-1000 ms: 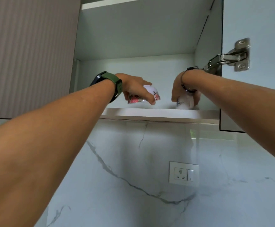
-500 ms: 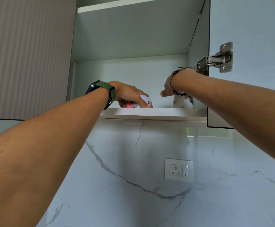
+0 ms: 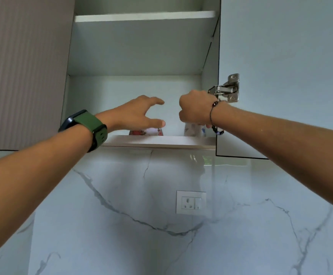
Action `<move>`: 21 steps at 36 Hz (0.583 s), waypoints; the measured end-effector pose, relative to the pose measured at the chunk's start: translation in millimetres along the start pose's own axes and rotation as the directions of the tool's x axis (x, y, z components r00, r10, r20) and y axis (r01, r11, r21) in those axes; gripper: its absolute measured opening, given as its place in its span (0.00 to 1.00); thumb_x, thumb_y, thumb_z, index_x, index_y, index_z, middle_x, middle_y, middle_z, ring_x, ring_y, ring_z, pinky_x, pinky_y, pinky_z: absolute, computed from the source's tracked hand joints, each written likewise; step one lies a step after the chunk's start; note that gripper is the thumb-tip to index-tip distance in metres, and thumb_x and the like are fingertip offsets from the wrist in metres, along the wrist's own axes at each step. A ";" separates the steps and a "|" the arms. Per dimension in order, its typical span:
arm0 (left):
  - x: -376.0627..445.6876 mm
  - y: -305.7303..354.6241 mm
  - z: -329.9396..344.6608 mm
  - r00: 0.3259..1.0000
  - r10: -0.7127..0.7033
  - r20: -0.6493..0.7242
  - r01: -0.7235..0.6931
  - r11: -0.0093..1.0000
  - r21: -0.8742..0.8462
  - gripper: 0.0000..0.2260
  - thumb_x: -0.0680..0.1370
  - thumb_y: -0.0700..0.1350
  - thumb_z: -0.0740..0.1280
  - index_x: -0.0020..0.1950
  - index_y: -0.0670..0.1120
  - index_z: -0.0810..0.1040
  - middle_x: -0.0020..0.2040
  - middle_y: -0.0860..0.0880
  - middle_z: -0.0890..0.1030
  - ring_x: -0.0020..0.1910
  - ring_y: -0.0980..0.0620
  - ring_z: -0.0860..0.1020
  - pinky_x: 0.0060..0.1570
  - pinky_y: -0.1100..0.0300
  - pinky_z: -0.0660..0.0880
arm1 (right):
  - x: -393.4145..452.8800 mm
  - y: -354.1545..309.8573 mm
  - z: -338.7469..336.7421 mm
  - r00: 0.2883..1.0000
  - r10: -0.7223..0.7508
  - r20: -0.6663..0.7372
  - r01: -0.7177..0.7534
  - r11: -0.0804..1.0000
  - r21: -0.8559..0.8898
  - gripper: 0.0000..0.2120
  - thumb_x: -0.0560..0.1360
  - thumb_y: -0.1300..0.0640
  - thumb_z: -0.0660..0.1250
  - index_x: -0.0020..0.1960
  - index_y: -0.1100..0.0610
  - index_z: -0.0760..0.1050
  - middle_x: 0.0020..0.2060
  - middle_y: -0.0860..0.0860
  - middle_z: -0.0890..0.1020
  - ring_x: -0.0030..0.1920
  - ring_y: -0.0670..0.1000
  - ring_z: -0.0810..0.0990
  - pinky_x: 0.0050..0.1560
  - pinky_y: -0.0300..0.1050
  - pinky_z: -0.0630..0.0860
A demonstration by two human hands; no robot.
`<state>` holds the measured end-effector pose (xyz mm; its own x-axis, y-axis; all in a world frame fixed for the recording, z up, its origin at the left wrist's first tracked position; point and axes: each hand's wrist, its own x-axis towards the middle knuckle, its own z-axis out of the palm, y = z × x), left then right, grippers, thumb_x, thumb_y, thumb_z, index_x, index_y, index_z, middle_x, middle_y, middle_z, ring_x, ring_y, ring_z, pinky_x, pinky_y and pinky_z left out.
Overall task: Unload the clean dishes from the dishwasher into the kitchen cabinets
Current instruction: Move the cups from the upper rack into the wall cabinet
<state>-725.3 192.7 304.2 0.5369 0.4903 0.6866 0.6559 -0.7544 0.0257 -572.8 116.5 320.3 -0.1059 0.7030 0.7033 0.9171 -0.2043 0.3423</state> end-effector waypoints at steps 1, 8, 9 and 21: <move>-4.6 4.5 1.8 0.999 0.030 -0.015 -0.029 0.999 0.042 0.27 0.76 0.54 0.66 0.73 0.53 0.62 0.72 0.47 0.63 0.70 0.49 0.62 0.64 0.61 0.59 | -4.7 -0.1 3.1 1.000 0.001 -0.003 -0.001 1.000 0.020 0.10 0.76 0.58 0.57 0.38 0.61 0.63 0.36 0.54 0.68 0.34 0.55 0.70 0.33 0.40 0.67; -50.3 53.5 17.6 0.994 0.087 0.070 -0.098 0.981 0.170 0.23 0.76 0.49 0.65 0.70 0.52 0.65 0.67 0.48 0.67 0.64 0.49 0.68 0.64 0.58 0.65 | -71.1 6.9 8.4 0.998 0.025 -0.058 -0.018 0.993 0.120 0.11 0.76 0.60 0.58 0.36 0.62 0.64 0.32 0.52 0.64 0.40 0.58 0.70 0.39 0.44 0.64; -58.3 64.7 18.2 0.994 0.066 0.091 -0.082 0.980 0.183 0.23 0.76 0.50 0.65 0.70 0.52 0.65 0.67 0.49 0.67 0.65 0.49 0.67 0.65 0.55 0.65 | -86.6 10.2 5.2 0.999 0.023 -0.049 -0.016 0.991 0.129 0.12 0.76 0.61 0.58 0.35 0.61 0.61 0.32 0.52 0.63 0.39 0.57 0.68 0.38 0.45 0.64; -186.1 260.8 41.4 0.954 0.148 0.259 -0.165 0.985 0.045 0.22 0.75 0.48 0.67 0.68 0.48 0.69 0.66 0.46 0.70 0.65 0.47 0.69 0.65 0.53 0.65 | -342.8 96.8 -68.9 0.976 0.111 0.187 -0.134 0.984 0.117 0.18 0.76 0.59 0.58 0.30 0.56 0.55 0.43 0.59 0.73 0.39 0.56 0.68 0.40 0.43 0.64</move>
<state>-632.1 -77.2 153.1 0.7469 0.4696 0.4708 0.5817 -0.8045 -0.1203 -474.2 -191.1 155.3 0.0703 0.7911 0.6076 0.9616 -0.2158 0.1697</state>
